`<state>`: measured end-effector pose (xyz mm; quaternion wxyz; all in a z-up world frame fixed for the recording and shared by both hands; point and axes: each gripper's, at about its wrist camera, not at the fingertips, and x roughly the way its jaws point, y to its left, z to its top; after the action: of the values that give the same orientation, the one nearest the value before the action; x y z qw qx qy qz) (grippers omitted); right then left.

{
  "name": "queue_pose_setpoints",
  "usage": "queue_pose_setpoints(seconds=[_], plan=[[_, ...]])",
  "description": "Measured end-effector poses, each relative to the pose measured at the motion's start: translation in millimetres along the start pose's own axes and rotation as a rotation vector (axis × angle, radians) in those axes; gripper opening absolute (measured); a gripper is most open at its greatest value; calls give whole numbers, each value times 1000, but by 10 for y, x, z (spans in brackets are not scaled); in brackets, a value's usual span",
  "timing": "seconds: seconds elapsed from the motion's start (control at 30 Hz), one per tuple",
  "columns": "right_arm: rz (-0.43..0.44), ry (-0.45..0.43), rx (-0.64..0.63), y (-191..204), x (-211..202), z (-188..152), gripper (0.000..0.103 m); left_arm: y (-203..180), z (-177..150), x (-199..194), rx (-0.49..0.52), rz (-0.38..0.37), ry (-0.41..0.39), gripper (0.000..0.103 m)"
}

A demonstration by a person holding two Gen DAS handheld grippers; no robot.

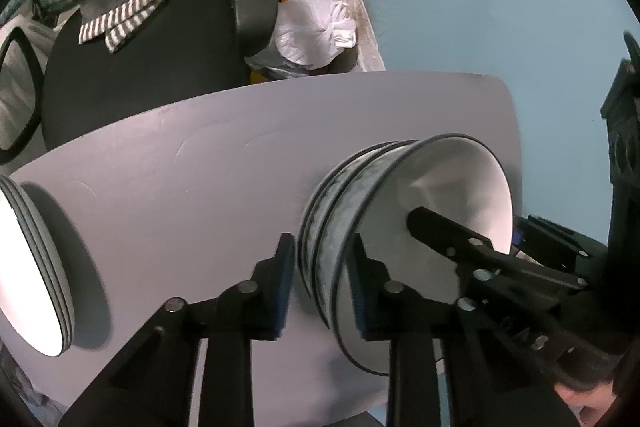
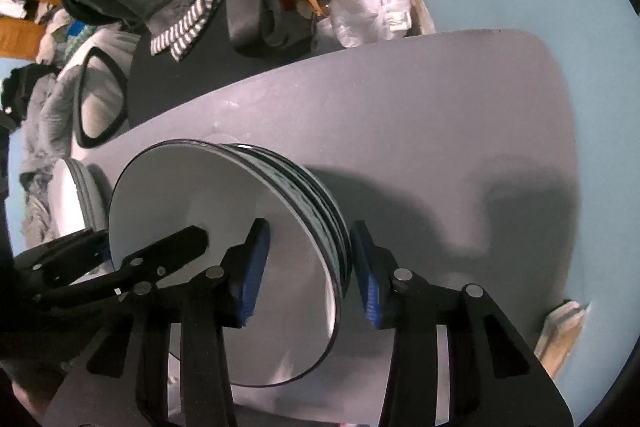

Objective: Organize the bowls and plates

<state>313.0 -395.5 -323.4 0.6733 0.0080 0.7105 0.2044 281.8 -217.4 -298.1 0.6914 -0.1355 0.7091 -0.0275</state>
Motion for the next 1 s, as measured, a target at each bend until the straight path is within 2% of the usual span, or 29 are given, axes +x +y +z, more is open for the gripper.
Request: queue_pose_setpoints(seconds=[0.1,0.2,0.33,0.53,1.0], plan=[[-6,-5,0,-2,-5,-4,38,13,14,-2,-9,-5,7,24],[-23,-10,8,-32,-23,-8,26,47,19,-11,-18,-13,8,22],[-27,-5,2,-55,-28,-14,18,22,5,-26,-6,2,2,22],[-45,-2,-4,-26,-35,-11,18,-3,-5,-33,8,17,-1,21],[-12,29,0,9,-3,-65,16,69,-72,-83,-19,18,-31,20]])
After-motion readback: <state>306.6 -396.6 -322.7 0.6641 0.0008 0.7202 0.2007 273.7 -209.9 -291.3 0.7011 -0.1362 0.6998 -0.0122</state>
